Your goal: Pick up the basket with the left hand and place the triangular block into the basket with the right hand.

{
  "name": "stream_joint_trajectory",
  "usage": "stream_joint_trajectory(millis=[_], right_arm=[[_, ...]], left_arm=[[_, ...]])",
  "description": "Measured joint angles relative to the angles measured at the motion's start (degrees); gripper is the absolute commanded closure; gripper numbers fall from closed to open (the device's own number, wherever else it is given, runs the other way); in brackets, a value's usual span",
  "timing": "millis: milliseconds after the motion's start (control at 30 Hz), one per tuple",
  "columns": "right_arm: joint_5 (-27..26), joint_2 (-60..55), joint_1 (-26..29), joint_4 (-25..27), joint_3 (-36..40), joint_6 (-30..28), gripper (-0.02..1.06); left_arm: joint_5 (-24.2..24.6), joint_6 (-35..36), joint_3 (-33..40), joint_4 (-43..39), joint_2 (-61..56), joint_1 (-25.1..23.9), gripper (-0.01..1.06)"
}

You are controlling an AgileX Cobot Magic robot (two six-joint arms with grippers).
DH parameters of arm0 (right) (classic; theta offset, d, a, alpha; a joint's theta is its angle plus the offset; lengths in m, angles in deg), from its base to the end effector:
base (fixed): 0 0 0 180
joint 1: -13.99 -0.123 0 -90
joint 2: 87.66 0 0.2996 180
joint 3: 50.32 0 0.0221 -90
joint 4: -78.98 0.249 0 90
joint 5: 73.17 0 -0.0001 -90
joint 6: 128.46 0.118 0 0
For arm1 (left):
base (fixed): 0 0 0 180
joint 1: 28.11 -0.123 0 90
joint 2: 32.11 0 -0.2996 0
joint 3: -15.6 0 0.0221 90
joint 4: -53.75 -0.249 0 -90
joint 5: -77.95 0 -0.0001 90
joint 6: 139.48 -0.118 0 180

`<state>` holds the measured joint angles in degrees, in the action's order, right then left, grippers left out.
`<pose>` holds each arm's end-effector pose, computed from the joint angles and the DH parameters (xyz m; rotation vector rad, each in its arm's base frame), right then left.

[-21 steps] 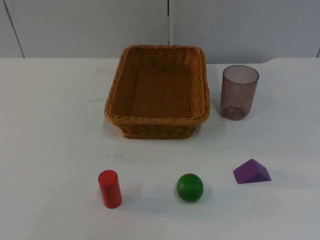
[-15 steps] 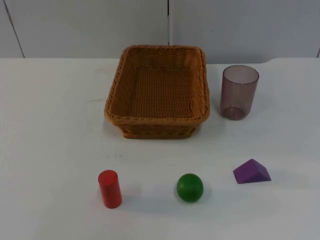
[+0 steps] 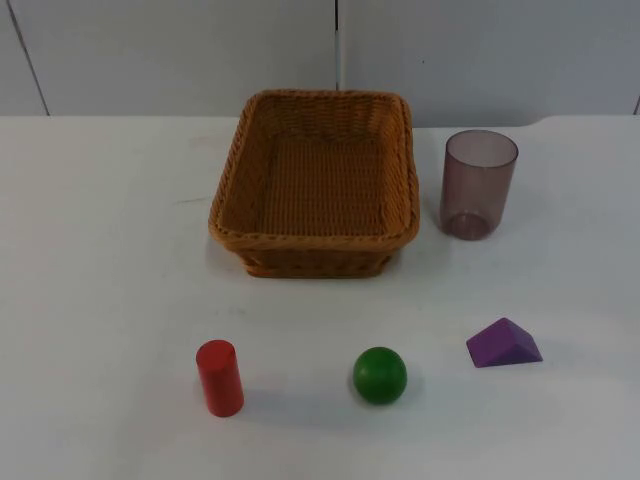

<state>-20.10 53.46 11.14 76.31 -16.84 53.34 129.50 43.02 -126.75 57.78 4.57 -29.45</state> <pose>0.0935 0.0003 0.3392 -0.0297 2.1880 -0.0107 0.0891 -0.0044 0.3215 -0.0907 2.1945 -0.0964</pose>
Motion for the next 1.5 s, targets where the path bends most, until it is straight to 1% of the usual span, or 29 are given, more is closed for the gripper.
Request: stream_joint_trajectory(millis=[133, 167, 333, 367, 500, 533, 633, 667, 800, 833, 867, 900, 1000, 1033, 1200, 1233, 1400, 1433, 1500], right_arm=[[-4.51, -9.08, 0.0, 0.11, -0.42, 0.0, -0.01], [-4.51, -9.08, 0.0, 0.11, -0.42, 0.0, -0.01], [-5.76, -18.79, 0.0, 0.11, -0.42, 0.0, -0.01], [-5.76, -18.79, 0.0, 0.11, -0.42, 0.0, -0.01], [-6.02, -23.06, 0.0, 0.11, -0.42, 0.0, -0.01], [-6.02, -23.06, 0.0, 0.11, -0.42, 0.0, -0.01], [-6.62, -23.7, 0.0, 0.11, -0.42, 0.0, -0.01], [-6.62, -23.7, 0.0, 0.11, -0.42, 0.0, -0.01], [-7.6, -23.7, 0.0, 0.11, -0.42, -0.1, -0.01], [-7.6, -23.7, 0.0, 0.11, -0.42, -0.1, -0.01], [-7.6, -23.7, 0.0, 0.11, -0.42, -0.1, -0.01], [-7.84, -23.7, 0.0, 0.11, -0.42, -0.1, -0.01], [-8.35, -23.7, 0.0, 0.11, -0.42, -0.1, -0.01], [-8.35, -23.7, 0.0, 0.11, -0.42, -0.1, -0.01], [-9.41, -23.74, 0.0, 0.11, -0.42, -0.1, -0.01], [-9.41, -23.74, 0.0, 0.11, -0.42, -0.1, -0.01], [-10.01, -23.74, 0.0, 0.78, -0.53, -0.1, -0.01], [-10.01, -23.74, 0.0, 0.78, -0.53, -0.1, -0.01], [-10.43, -23.74, 0.0, 1.16, -0.53, -0.1, -0.01]], left_arm=[[-3.87, -0.86, -1.29, 0.84, 8.14, 0.0, 0.0], [-3.87, -0.86, -1.29, 0.84, 8.14, 0.0, 0.0], [-8.47, -1.99, -1.43, 1.43, 16.35, 0.0, 0.0], [-8.47, -1.99, -1.43, 1.43, 16.35, 0.0, 0.0], [-11.5, -4.53, -1.52, 3.6, 23.49, 0.0, 0.0], [-11.5, -4.53, -1.52, 3.6, 23.49, 0.0, 0.0], [-15.58, -9.62, -1.89, 9.02, 31.06, 0.0, 0.0], [-15.58, -9.62, -1.89, 9.02, 31.06, 0.0, 0.0], [-17.91, -18.86, -4.99, 17.26, 42.58, 0.92, 0.0], [-17.91, -18.86, -4.99, 17.26, 42.58, 0.92, 0.0], [-18.82, -21.8, -7.49, 19.21, 47.05, 2.1, 0.0], [-19.22, -22.79, -9.3, 20.1, 50.43, 3.15, 0.0], [-19.5, -24.24, -18.13, 21.26, 60.49, 5.78, 0.0], [-19.5, -24.24, -18.13, 21.26, 60.49, 5.78, 0.0], [-17.2, -25.19, -34.08, 21.63, 77.23, 9.16, 0.0], [-17.2, -25.19, -34.08, 21.63, 77.23, 9.16, 0.0], [-12.66, -25.67, -50.11, 22.95, 92.42, 9.79, 0.0], [-12.66, -25.67, -50.11, 22.95, 92.42, 9.79, 0.0], [-11.42, -25.8, -55.24, 23.23, 97.25, 9.95, 0.0]])
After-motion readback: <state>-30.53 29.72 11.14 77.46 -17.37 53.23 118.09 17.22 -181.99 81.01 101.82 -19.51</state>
